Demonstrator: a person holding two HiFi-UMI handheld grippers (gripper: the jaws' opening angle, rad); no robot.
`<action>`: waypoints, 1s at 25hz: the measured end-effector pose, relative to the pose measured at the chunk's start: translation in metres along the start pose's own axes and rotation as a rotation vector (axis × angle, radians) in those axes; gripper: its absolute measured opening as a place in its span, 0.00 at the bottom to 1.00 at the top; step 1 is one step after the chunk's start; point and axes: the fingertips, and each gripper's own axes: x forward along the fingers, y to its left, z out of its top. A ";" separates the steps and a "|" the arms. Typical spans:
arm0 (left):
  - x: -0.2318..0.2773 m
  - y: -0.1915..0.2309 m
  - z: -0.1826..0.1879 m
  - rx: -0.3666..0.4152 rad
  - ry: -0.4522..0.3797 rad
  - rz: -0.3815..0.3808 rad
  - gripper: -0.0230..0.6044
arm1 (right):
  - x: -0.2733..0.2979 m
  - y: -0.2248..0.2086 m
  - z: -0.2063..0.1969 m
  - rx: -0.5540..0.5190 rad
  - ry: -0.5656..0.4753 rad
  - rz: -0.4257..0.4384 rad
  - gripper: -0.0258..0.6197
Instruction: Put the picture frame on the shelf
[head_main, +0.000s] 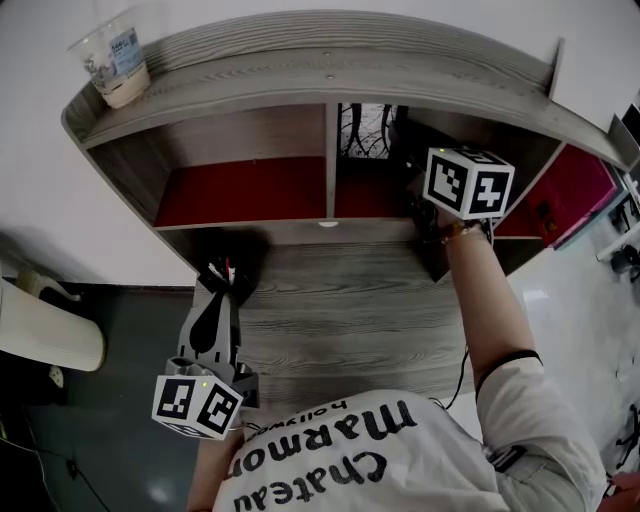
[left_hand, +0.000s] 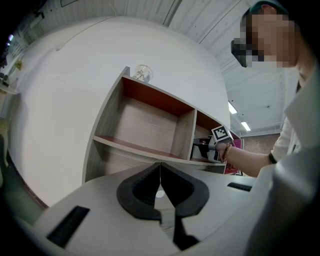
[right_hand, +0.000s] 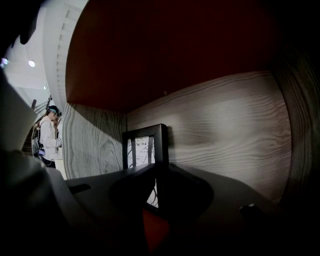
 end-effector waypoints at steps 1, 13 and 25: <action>0.000 0.000 0.000 0.000 0.000 0.002 0.06 | 0.000 -0.001 0.000 0.003 0.002 -0.003 0.18; 0.005 -0.001 -0.003 0.000 0.012 0.002 0.06 | 0.005 -0.005 0.000 0.009 0.014 0.011 0.18; 0.008 -0.007 0.001 0.005 0.007 -0.005 0.06 | 0.006 -0.002 -0.001 0.033 0.007 0.026 0.18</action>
